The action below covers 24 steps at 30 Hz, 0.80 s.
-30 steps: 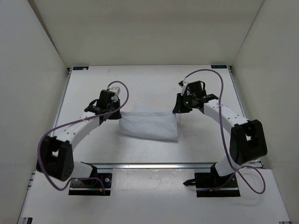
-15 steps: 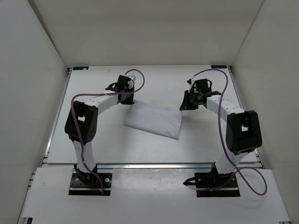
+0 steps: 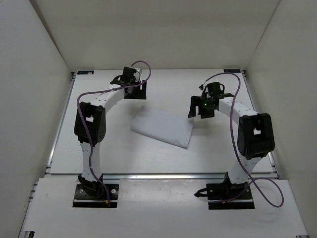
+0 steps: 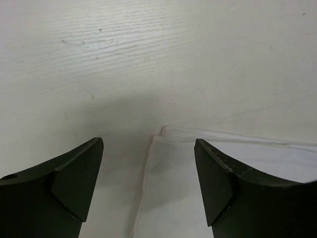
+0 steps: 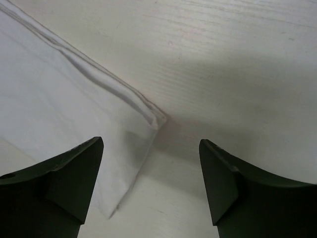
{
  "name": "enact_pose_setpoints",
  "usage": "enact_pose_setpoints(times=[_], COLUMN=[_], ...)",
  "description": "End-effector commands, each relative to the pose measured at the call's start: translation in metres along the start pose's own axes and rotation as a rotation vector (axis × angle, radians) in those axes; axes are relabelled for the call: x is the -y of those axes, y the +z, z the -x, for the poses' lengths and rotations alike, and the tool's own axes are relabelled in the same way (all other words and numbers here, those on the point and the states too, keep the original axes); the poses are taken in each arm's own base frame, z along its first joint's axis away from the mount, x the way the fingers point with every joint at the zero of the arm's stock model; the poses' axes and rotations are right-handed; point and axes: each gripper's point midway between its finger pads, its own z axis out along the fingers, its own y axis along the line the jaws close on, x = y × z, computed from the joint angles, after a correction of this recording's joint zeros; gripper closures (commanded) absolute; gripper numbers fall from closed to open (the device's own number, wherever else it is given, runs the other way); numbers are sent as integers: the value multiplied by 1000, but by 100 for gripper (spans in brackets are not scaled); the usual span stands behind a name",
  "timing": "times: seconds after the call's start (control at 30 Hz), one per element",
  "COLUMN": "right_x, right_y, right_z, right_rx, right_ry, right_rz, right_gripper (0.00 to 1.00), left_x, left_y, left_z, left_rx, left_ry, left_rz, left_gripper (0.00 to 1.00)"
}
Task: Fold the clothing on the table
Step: Fold the skirt
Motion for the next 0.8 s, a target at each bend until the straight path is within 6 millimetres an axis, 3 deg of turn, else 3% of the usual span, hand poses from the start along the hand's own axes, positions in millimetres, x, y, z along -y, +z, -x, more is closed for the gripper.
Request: enact_pose_setpoints(times=[0.0,0.1,0.17,0.2,0.23,0.33,0.37,0.4,0.53,0.77], right_x=[-8,-16,-22,-27,-30,-39,-40,-42,-46,-36], right_y=[-30,-33,-27,-27,-23,-15,-13,-9,-5,6], right_z=[-3,-25,-49,-49,-63,-78,-80,-83,-81,-80], right_rx=[34,47,18,29,-2,-15,-9,-6,26,21], right_ry=[2,34,55,46,51,50,60,62,88,132], right_rz=[14,65,98,107,110,118,119,120,156,126], right_gripper=[25,34,32,31,32,41,44,44,45,51], left_x=[-6,-8,-9,-8,-8,-6,-4,-6,-3,-9], left_y=[-44,-62,-62,-66,-63,-67,-67,-69,-61,-43], left_z=[5,-14,-40,-42,-53,-73,-83,-80,-98,-99], left_rx=[31,57,18,15,-11,-48,-65,-53,-94,-120], left_ry=[-7,-3,2,4,3,26,40,37,56,82], left_rz=[20,32,36,34,39,41,38,37,36,83], left_gripper=[16,21,22,23,24,26,26,25,25,34])
